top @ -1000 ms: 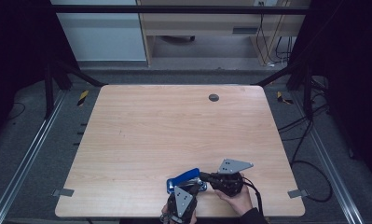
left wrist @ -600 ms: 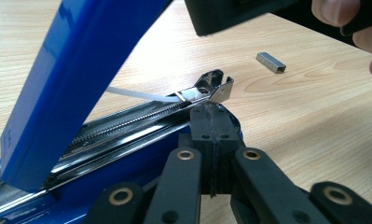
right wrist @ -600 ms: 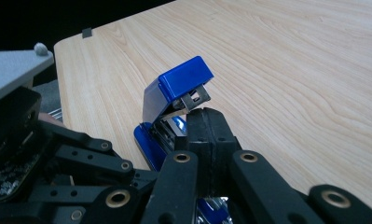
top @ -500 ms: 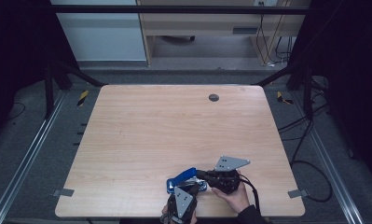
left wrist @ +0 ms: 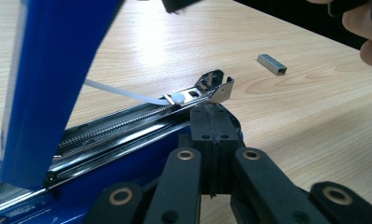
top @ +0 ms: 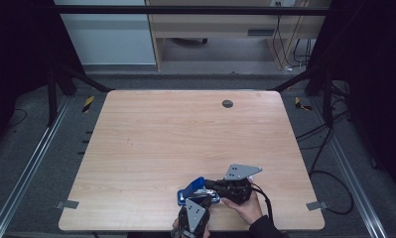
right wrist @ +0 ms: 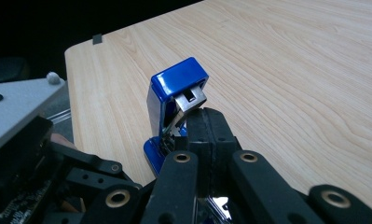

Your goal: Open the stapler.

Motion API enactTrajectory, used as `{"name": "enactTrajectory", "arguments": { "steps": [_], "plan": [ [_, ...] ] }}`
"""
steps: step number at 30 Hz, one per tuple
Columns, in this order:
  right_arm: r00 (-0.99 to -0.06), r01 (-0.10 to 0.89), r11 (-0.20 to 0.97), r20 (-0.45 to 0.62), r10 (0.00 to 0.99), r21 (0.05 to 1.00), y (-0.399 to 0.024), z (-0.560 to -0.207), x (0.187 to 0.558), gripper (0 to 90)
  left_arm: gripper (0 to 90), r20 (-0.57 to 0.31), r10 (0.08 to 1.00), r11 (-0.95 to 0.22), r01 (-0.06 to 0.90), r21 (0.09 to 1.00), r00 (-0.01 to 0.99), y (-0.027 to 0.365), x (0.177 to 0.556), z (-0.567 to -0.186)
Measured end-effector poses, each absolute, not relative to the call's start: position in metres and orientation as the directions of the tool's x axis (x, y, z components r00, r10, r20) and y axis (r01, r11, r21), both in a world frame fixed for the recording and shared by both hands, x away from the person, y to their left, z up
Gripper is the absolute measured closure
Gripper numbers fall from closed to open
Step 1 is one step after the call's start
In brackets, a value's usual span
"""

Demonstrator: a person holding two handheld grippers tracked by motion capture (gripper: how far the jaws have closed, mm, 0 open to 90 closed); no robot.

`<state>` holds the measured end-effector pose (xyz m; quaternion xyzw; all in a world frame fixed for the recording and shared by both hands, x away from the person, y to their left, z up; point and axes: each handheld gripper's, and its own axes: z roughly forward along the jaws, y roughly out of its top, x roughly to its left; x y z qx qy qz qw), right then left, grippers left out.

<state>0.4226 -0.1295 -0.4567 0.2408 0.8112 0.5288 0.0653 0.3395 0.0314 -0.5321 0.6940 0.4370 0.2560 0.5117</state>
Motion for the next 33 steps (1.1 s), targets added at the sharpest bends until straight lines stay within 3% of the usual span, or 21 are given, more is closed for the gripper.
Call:
{"name": "enactTrajectory", "arguments": {
  "steps": [33],
  "plan": [
    [-0.891, 0.322, 0.298, 0.182, 0.415, 0.899, -0.110, -0.450, 0.427, 90.0, 90.0, -0.076, 0.875, -0.097, 0.327, 0.940, 0.477, 0.030, 0.339, -0.534]
  ]
}}
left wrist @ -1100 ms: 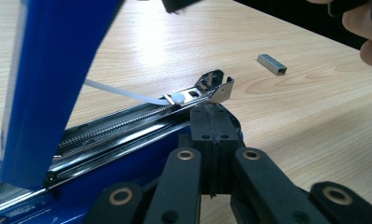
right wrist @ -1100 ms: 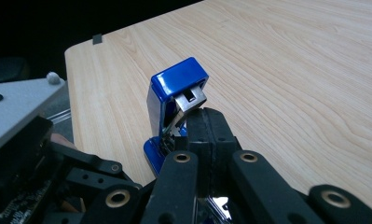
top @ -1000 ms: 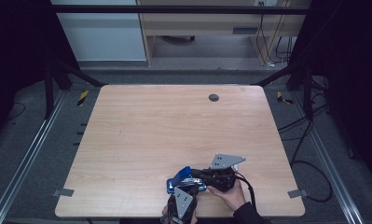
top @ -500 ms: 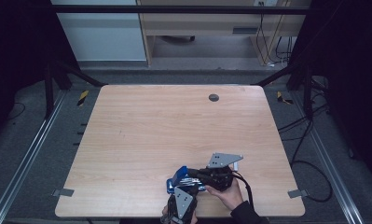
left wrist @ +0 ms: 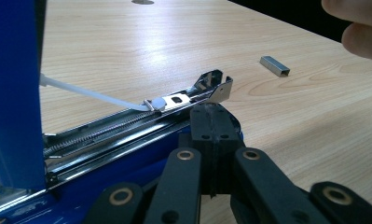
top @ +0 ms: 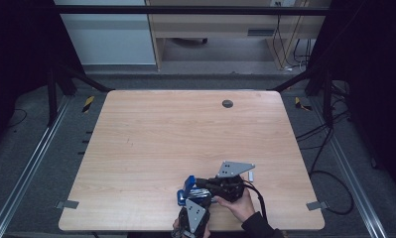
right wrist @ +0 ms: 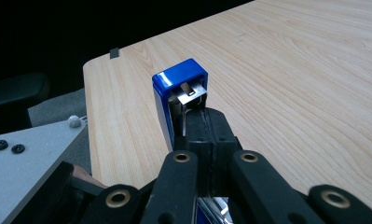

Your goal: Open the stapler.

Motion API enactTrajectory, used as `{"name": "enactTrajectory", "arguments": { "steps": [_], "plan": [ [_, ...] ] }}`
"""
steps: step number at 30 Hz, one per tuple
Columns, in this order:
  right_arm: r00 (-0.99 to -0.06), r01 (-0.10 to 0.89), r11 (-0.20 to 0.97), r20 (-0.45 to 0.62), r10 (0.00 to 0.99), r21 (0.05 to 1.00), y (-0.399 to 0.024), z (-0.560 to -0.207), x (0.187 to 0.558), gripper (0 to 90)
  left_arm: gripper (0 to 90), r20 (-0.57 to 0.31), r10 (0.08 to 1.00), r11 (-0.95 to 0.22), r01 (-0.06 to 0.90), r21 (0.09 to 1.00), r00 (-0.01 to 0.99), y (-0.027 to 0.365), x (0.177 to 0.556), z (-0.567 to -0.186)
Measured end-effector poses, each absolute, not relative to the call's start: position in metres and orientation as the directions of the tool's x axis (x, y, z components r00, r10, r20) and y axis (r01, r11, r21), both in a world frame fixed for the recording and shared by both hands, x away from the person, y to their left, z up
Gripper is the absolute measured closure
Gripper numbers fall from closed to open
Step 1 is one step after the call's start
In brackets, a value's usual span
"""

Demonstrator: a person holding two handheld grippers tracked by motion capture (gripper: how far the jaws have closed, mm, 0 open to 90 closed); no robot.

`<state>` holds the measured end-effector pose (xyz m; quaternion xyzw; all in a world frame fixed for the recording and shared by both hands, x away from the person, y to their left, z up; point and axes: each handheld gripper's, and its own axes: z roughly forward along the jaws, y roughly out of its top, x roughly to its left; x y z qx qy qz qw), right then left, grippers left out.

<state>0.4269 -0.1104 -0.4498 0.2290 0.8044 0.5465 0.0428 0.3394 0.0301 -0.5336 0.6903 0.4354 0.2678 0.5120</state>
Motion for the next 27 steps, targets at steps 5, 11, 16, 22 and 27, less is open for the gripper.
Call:
{"name": "enactTrajectory", "arguments": {
  "steps": [5, 11, 16, 22, 27],
  "plan": [
    [-0.894, 0.321, 0.302, 0.182, 0.411, 0.898, -0.109, -0.450, 0.428, 90.0, 90.0, -0.079, 0.877, -0.092, 0.327, 0.940, 0.474, 0.030, 0.340, -0.534],
    [-0.897, 0.320, 0.307, 0.183, 0.403, 0.896, -0.106, -0.451, 0.428, 90.0, 90.0, -0.089, 0.876, -0.086, 0.336, 0.938, 0.473, 0.031, 0.340, -0.533],
    [-0.897, 0.323, 0.306, 0.187, 0.401, 0.895, -0.105, -0.450, 0.429, 90.0, 90.0, -0.089, 0.876, -0.087, 0.336, 0.938, 0.474, 0.031, 0.340, -0.533],
    [-0.899, 0.323, 0.308, 0.189, 0.395, 0.895, -0.103, -0.450, 0.430, 90.0, 90.0, -0.085, 0.876, -0.088, 0.332, 0.939, 0.475, 0.030, 0.340, -0.533],
    [-0.904, 0.317, 0.316, 0.185, 0.385, 0.894, -0.099, -0.449, 0.431, 90.0, 90.0, -0.080, 0.876, -0.092, 0.329, 0.940, 0.475, 0.031, 0.340, -0.533]
  ]
}}
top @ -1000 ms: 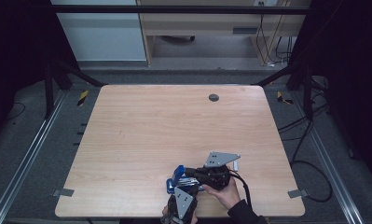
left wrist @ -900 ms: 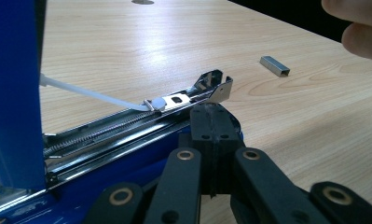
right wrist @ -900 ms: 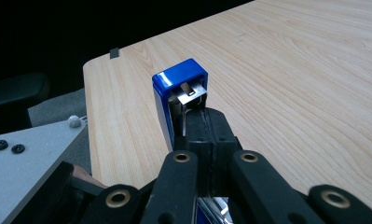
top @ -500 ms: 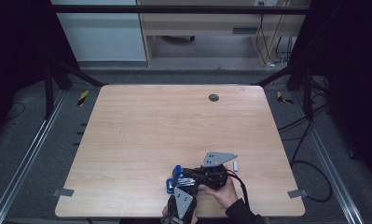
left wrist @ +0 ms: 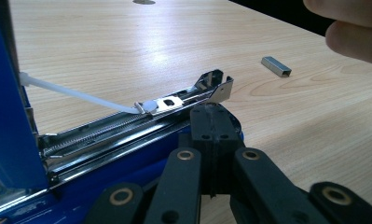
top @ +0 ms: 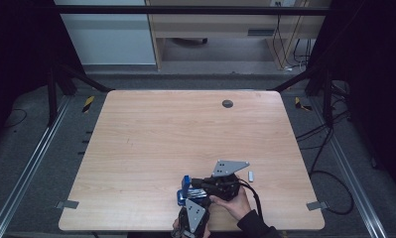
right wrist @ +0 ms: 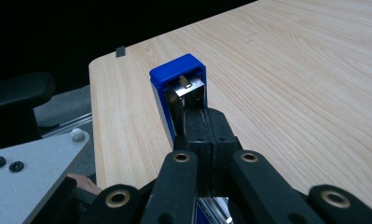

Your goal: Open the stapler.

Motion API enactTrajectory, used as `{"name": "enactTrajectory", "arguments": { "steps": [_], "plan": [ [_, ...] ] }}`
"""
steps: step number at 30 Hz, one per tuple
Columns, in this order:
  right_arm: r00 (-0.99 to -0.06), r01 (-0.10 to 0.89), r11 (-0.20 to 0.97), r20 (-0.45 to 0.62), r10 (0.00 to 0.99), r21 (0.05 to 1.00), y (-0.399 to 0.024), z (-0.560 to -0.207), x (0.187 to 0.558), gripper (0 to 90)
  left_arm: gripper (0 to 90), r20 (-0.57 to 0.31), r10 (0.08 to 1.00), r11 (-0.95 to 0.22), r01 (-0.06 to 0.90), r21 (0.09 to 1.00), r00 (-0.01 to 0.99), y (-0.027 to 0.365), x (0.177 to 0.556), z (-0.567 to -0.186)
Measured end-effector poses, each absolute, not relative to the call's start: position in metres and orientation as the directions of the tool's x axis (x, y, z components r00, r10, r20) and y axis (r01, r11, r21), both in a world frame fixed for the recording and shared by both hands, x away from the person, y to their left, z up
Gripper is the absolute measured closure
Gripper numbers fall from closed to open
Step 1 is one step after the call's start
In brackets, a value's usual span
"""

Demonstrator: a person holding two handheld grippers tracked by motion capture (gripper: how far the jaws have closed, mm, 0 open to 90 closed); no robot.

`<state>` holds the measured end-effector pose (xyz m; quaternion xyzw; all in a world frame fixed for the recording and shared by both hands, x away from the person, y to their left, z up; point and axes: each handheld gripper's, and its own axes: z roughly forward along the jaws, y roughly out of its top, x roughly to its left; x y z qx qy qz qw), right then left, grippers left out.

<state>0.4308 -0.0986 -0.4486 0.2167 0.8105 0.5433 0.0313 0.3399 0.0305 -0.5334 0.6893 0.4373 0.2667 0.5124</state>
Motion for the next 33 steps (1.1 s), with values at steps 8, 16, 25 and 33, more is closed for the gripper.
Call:
{"name": "enactTrajectory", "arguments": {
  "steps": [8, 16, 25, 33],
  "plan": [
    [-0.909, 0.319, 0.327, 0.190, 0.371, 0.890, -0.093, -0.450, 0.433, 90.0, 90.0, -0.077, 0.876, -0.095, 0.326, 0.941, 0.477, 0.031, 0.340, -0.534],
    [-0.917, 0.317, 0.338, 0.196, 0.347, 0.886, -0.085, -0.450, 0.436, 89.7, 90.0, -0.079, 0.874, -0.093, 0.325, 0.941, 0.479, 0.031, 0.340, -0.534],
    [-0.926, 0.321, 0.347, 0.214, 0.312, 0.881, -0.084, -0.450, 0.442, 89.6, 90.0, -0.080, 0.874, -0.091, 0.323, 0.942, 0.479, 0.031, 0.340, -0.535],
    [-0.932, 0.318, 0.355, 0.221, 0.289, 0.879, -0.077, -0.451, 0.444, 89.5, 90.0, -0.079, 0.874, -0.091, 0.321, 0.943, 0.479, 0.031, 0.339, -0.535]
  ]
}}
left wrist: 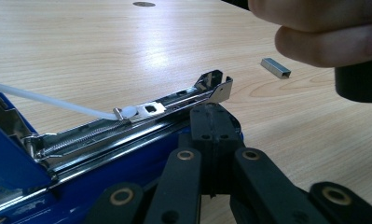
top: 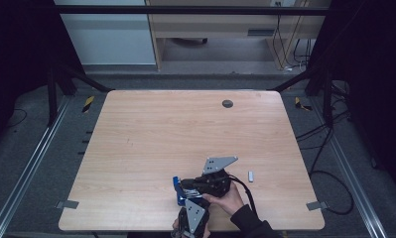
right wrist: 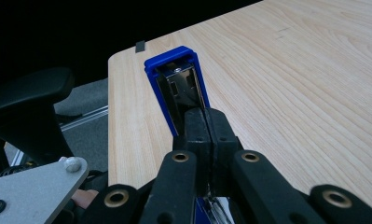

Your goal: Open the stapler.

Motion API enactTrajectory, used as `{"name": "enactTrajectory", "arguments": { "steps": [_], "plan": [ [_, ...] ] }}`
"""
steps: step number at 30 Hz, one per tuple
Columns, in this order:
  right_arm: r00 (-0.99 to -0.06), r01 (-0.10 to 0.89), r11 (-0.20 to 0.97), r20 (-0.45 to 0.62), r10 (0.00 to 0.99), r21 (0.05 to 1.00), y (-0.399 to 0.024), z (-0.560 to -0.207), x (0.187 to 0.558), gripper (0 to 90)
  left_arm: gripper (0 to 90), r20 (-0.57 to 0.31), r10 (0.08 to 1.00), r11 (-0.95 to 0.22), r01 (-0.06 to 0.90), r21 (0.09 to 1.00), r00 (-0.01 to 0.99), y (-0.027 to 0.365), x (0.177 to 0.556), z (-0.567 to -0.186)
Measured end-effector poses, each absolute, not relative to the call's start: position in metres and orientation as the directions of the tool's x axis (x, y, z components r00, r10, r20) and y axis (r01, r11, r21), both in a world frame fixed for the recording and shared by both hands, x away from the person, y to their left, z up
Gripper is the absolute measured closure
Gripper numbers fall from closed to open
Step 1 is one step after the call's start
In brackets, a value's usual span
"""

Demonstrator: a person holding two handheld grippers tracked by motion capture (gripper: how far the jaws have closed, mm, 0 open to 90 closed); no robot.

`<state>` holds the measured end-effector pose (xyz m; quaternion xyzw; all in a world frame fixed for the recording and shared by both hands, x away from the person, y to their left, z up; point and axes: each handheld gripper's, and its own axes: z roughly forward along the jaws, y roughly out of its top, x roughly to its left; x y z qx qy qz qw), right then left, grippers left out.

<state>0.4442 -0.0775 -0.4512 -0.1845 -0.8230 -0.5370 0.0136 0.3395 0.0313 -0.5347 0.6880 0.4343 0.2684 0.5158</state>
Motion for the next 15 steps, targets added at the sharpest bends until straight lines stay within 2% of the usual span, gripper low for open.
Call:
{"name": "enactTrajectory", "arguments": {
  "steps": [15],
  "plan": [
    [-0.948, 0.293, 0.400, 0.209, 0.242, 0.868, -0.058, -0.452, 0.449, 89.7, 90.0, -0.082, 0.876, -0.085, 0.320, 0.944, 0.476, 0.031, 0.339, -0.535]
  ]
}}
